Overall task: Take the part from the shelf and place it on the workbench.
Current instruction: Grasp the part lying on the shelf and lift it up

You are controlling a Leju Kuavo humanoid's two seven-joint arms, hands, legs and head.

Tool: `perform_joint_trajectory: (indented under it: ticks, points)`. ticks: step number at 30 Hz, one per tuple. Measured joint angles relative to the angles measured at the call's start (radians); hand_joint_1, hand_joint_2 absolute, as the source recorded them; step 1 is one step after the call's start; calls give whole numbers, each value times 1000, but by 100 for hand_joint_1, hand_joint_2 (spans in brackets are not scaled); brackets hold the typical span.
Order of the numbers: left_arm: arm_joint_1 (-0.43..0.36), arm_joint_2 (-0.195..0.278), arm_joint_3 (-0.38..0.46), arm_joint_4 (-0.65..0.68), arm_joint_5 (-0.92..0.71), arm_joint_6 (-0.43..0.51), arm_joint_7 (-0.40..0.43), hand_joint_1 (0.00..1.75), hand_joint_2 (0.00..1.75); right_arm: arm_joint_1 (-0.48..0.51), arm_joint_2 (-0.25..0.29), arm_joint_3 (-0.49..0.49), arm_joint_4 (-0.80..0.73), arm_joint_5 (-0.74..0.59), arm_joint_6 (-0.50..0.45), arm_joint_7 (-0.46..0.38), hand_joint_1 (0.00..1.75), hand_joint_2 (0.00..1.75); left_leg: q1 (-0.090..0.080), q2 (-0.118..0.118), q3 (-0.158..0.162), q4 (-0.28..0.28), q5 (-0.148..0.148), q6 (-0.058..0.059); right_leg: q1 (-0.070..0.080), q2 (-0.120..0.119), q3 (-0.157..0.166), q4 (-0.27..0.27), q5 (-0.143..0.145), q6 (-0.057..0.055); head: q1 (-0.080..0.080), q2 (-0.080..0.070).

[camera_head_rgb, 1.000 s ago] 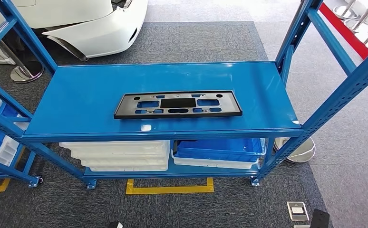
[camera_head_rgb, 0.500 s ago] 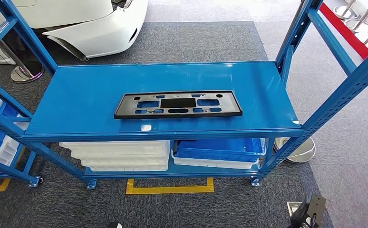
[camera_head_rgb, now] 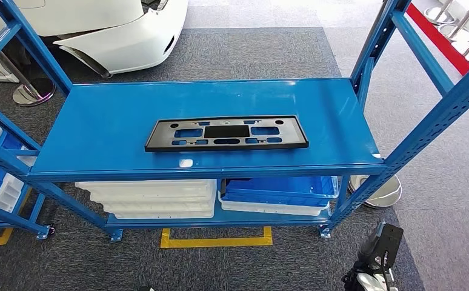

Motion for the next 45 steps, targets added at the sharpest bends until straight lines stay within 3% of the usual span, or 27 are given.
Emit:
perform_joint_trajectory:
  ticks: [7, 18, 25, 28, 34, 41, 45]
  points:
    - [1, 2, -1, 1, 1, -4, -5, 0, 0, 16, 0, 76, -183, 51, 85, 37, 0, 0, 0, 0, 0, 0, 0, 0, 0, 0, 0, 0, 0, 0, 0, 0]
    - [1, 3, -1, 1, -2, -5, -8, 0, 0, 21, -4, 183, -339, 127, 174, 49, 0, 0, 0, 0, 0, 0, 0, 0, 0, 0, 0, 0, 0, 0, 0, 0]
    - [0, 5, -2, 1, -12, -7, -8, 0, 0, 21, -8, 264, -484, 273, 126, 133, 0, 0, 0, 0, 0, 0, 0, 0, 0, 0, -1, 0, 0, 0, 0, 0]
    - [0, 5, -2, 1, -13, -8, -8, 0, 0, 24, -13, 283, -538, 345, 61, 179, 0, 0, 0, 0, 0, 0, 0, 0, 0, 0, -1, 0, 0, 0, 0, 0]
    - [1, 6, -2, 2, -25, -26, -23, 0, 0, 35, -53, 290, -683, 623, -74, 456, 0, 0, 0, 0, 0, 0, 0, 0, 0, 0, -1, 0, 0, 0, 0, 0]
    - [1, 6, -2, 3, -26, -28, -25, 0, 0, 38, -65, 290, -721, 643, -76, 479, 0, 0, 0, 0, 0, 1, 0, 0, 0, 0, -1, 0, 0, 0, 1, 0]
    - [1, 6, -2, 3, -26, -30, -26, 0, 0, 39, -71, 290, -742, 662, -79, 495, 0, 175, 0, 0, 0, 1, 0, 0, 0, 0, -1, 0, 0, 0, 1, 0]
